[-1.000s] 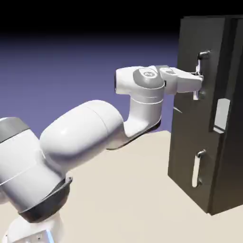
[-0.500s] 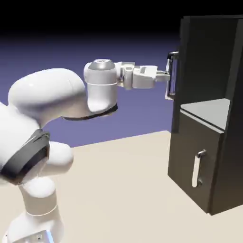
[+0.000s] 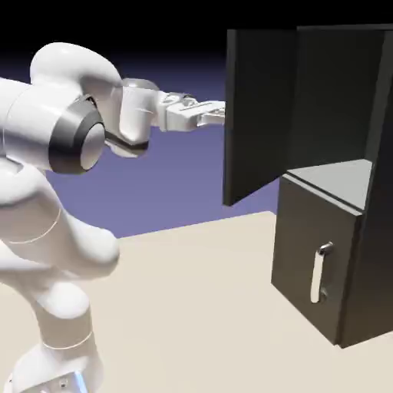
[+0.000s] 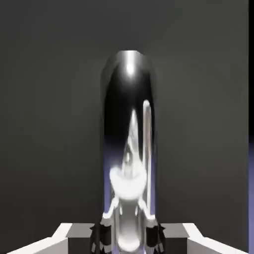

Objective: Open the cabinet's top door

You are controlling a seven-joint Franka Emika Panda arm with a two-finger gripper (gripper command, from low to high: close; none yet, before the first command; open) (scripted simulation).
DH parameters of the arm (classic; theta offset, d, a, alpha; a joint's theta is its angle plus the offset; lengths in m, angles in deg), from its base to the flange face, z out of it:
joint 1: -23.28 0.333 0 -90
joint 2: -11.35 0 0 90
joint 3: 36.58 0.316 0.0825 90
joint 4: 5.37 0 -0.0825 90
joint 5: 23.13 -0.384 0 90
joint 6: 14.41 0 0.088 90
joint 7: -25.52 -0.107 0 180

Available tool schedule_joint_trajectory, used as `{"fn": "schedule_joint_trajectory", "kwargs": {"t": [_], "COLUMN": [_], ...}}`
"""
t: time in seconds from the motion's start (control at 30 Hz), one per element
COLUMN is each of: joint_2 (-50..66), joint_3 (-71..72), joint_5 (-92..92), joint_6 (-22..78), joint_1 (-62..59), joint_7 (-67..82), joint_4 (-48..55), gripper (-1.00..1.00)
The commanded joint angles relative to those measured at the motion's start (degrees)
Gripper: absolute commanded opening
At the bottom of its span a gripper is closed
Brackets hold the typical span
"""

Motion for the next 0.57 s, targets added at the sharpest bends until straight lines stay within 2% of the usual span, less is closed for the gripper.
{"fn": "schedule_joint_trajectory", "kwargs": {"t": [0.0, 0.5, 0.53], "joint_2": [-2.1, -31.3, -31.3], "joint_3": [0.2, -0.9, -0.9], "joint_5": [-1.7, -21.1, -21.1], "joint_6": [1.5, 15.9, 15.9], "joint_1": [0.4, 1.4, 1.4], "joint_7": [-0.8, -5.3, -5.3], "joint_4": [1.6, 29.2, 29.2], "gripper": [-1.00, -1.00, 1.00]}}
